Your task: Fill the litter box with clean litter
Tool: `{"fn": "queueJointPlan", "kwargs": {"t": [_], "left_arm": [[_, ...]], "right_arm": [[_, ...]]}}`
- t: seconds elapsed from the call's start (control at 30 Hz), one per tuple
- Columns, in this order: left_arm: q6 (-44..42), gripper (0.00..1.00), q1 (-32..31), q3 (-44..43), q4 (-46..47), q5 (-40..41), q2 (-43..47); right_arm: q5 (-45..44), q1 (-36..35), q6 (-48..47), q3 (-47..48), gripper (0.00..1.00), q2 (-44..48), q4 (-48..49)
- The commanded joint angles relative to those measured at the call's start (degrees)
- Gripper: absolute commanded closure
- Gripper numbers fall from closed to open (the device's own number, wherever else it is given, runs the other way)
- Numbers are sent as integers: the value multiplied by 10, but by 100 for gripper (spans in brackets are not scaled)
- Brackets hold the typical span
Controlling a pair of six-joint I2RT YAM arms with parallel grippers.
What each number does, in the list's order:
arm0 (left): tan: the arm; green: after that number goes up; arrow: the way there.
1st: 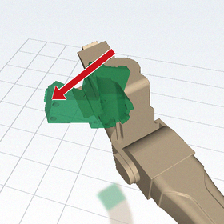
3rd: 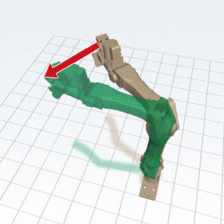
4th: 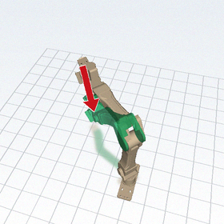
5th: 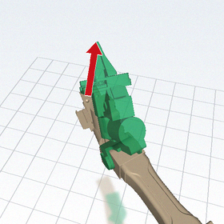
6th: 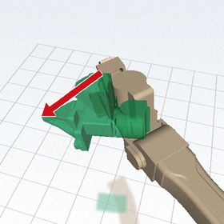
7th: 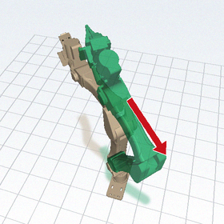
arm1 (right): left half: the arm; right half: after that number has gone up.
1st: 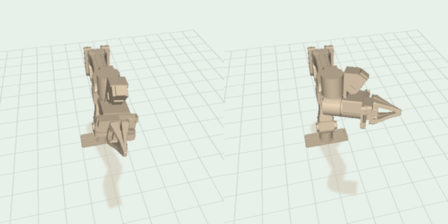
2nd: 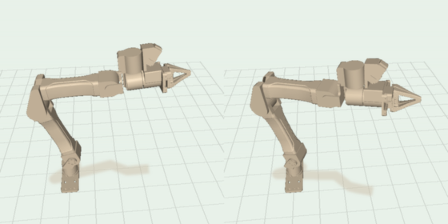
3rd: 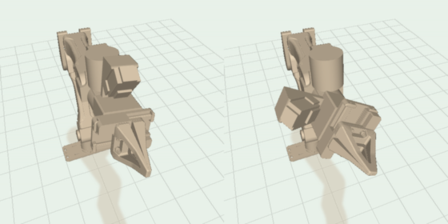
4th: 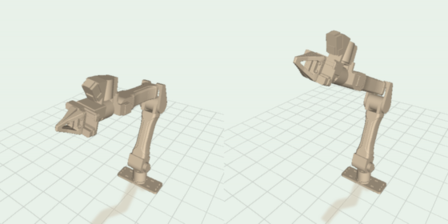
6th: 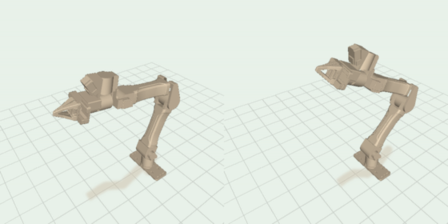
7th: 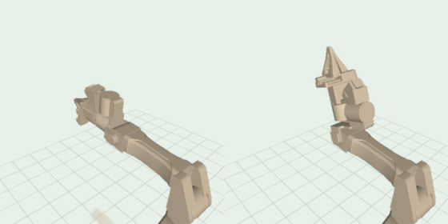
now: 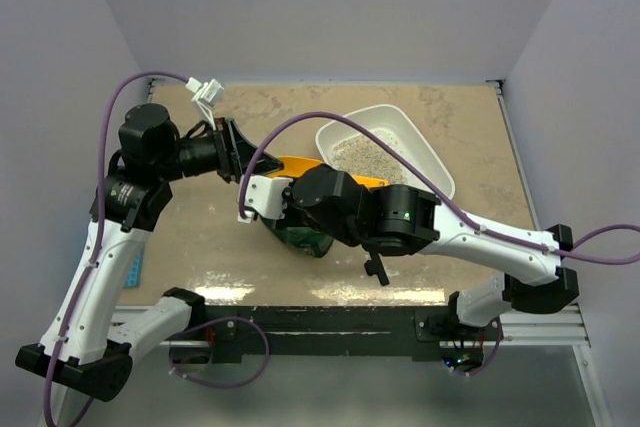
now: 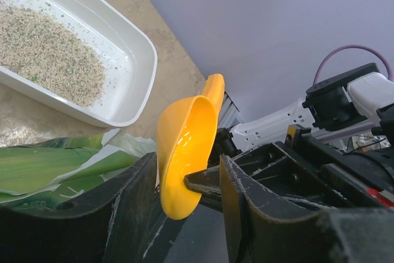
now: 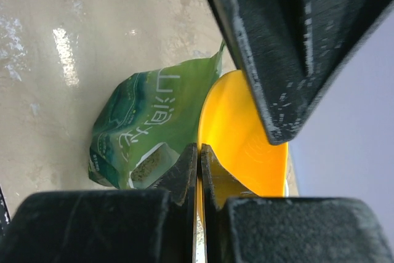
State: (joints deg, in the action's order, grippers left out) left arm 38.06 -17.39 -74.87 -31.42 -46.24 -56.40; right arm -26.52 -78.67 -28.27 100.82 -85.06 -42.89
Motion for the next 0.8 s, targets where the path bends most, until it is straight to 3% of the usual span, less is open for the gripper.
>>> {"fn": "queueJointPlan", "kwargs": {"t": [0.0, 0.17, 0.27, 0.43, 0.57, 0.67, 0.7, 0.77], "left_arm": [[-16, 50, -2, -1, -14, -15, 6], [-24, 53, -2, 5, -20, -15, 7], [-26, 59, -1, 6, -18, -15, 3], [-31, 76, -1, 5, -15, -12, 0], [-39, 100, -1, 4, -22, -1, -1], [-49, 100, -1, 0, -31, 8, 0], [-50, 100, -2, -3, -33, 11, 1], [-59, 100, -1, -7, -37, 21, 0]], "right_arm": [[-25, -3, -19, 40, 100, 2, 18], [-33, -7, -24, 47, 100, -5, 17], [-32, -9, -23, 47, 100, -10, 17], [-33, -14, -22, 44, 100, -13, 15], [-40, -17, -20, 36, 100, -6, 12], [-48, -17, -7, 25, 100, 6, 14], [-57, -18, -2, 16, 80, 9, 17], [-67, -17, 24, 9, 60, 26, 20]]}}
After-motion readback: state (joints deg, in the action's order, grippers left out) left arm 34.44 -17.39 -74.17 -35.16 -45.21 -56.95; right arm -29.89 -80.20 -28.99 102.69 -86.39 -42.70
